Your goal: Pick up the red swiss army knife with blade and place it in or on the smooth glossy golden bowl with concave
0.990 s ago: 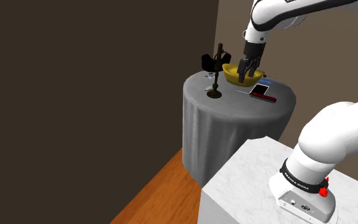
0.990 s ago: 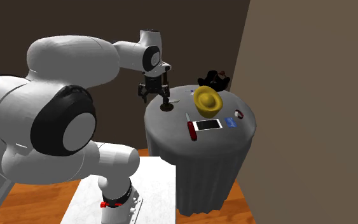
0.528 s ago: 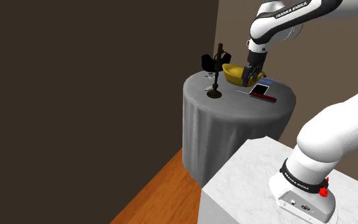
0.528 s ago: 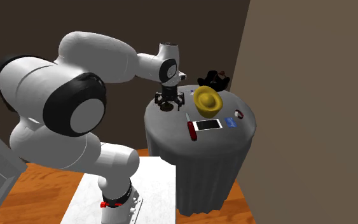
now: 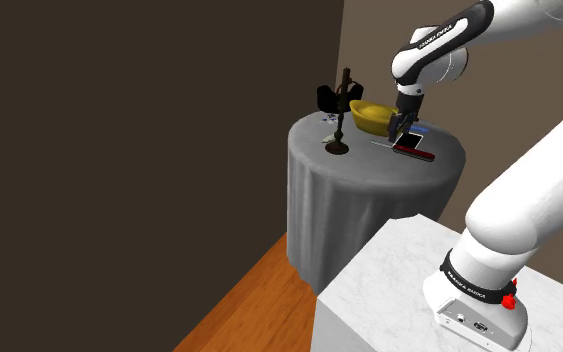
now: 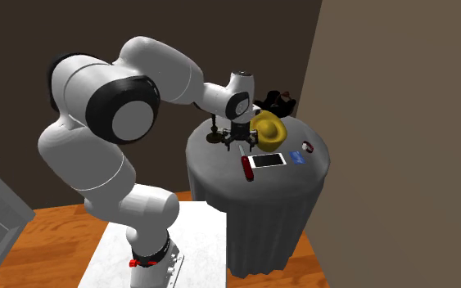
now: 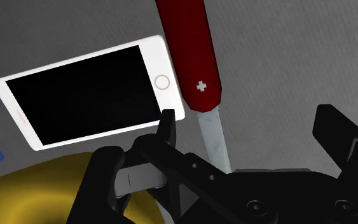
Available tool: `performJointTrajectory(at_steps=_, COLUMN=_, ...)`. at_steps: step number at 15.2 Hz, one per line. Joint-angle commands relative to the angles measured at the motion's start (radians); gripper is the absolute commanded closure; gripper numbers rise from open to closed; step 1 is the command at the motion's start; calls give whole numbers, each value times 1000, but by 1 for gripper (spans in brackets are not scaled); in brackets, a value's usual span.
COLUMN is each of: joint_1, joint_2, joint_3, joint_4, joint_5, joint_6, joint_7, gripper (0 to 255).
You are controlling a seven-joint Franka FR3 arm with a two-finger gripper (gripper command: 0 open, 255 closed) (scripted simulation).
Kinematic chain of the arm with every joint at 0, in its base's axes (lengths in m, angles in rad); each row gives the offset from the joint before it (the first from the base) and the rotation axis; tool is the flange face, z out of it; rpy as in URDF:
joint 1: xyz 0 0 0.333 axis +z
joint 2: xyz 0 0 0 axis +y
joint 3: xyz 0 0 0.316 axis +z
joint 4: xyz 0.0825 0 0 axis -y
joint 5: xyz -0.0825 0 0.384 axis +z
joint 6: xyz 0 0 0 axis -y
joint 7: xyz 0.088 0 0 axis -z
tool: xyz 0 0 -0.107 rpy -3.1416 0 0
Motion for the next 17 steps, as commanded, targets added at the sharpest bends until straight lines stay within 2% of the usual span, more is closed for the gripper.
performJointTrajectory(at_steps=1, joint_1=-5, joint_2=70, joint_3=-34, joint_4=29, joint_5=27, joint_6=42, joint_7=-54, gripper=0)
performJointTrajectory(at_steps=9, joint_1=0, joint_2=155, joint_3=-48, joint_4=-9, joint_5=78, joint_6=154, joint_7=-95, gripper=0)
performJointTrajectory(at_steps=17, joint_1=-1, joint_2=154, joint_3=-48, joint_4=-9, joint_5=78, joint_6=154, joint_7=-95, gripper=0)
